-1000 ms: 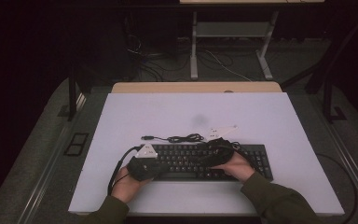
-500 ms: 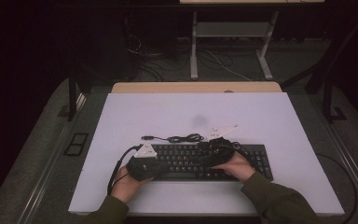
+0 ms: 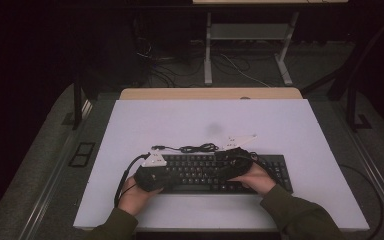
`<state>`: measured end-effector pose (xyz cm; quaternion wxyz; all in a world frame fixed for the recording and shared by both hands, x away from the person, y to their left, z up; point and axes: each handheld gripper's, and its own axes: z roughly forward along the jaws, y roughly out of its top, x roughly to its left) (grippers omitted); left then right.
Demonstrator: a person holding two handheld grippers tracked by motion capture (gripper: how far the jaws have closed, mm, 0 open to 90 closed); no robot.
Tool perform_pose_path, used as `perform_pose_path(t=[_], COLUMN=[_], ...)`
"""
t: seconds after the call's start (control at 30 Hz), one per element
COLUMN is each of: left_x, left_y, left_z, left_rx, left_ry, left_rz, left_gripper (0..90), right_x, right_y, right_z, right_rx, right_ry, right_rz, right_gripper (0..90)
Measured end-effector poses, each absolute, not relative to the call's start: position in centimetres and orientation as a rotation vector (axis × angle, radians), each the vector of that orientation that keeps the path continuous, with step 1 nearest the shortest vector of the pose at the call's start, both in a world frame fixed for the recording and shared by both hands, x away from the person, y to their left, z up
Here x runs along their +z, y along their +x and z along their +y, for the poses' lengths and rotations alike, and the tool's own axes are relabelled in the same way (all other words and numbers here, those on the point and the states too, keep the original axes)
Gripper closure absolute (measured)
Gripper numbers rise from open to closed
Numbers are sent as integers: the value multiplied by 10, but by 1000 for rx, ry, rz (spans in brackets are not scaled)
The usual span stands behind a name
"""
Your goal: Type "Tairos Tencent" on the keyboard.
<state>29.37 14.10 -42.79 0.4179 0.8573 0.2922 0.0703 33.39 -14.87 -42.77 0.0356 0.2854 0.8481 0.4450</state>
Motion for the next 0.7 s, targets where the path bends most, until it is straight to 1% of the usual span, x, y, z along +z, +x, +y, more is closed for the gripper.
perform_pose_path(t=[0.53,0.6,0.7], left_x=[-426,-426,-426], left_y=[307,309,312], left_z=[144,146,145], left_rx=[212,224,231], left_ry=[2150,2172,2149], left_rz=[741,730,749], left_gripper=[886,886,885], right_x=[-428,-428,-428], right_y=[329,329,328], right_z=[-160,-162,-164], right_rx=[1351,1349,1346], right_ry=[920,924,930], right_rz=[2582,2579,2573], right_gripper=[203,203,204])
